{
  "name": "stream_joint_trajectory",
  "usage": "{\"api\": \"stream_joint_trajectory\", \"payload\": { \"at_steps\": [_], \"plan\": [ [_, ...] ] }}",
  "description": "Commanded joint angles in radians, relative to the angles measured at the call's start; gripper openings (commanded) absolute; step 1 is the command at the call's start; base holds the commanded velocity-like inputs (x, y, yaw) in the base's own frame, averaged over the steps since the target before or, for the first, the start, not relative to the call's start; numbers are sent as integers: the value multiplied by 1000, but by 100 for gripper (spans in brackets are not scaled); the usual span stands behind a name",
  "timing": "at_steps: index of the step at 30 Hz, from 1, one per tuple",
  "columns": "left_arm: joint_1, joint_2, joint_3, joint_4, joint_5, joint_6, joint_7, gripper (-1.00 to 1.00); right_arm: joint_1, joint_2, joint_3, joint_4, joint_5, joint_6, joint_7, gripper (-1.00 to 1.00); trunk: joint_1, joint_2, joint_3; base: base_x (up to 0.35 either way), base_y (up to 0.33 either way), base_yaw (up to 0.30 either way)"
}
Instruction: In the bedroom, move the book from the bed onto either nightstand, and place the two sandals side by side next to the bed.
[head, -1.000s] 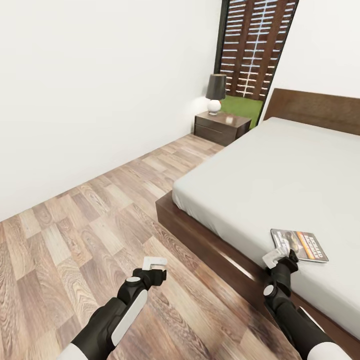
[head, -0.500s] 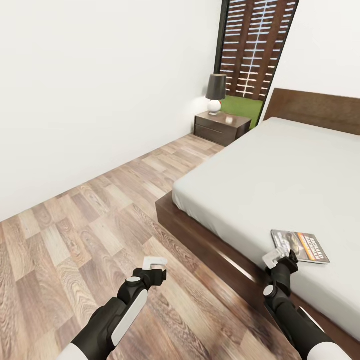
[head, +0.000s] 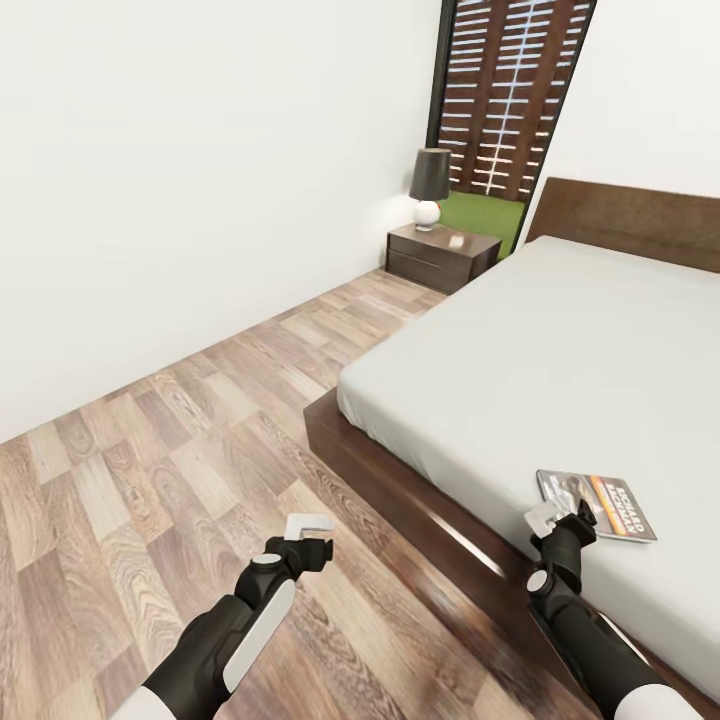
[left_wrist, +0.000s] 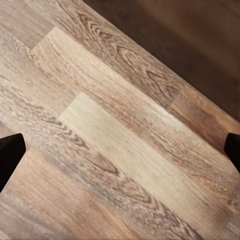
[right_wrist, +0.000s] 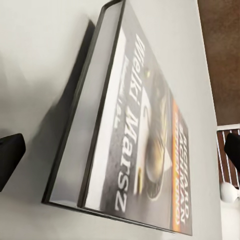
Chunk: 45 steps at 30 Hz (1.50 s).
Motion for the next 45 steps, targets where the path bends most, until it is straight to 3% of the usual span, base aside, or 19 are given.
{"api": "stream_joint_trajectory", "payload": {
  "at_steps": [1,45],
  "plan": [
    [-1,0,-2,-1,11,2,10,100,-1,-1,4,0,6,8,-3,100,0,0,-1,42,-65,0],
    [0,1,-4,-37,11,0,8,100,-1,-1,7,-2,6,8,-3,100,0,0,-1,-31,-10,0]
  ]
}}
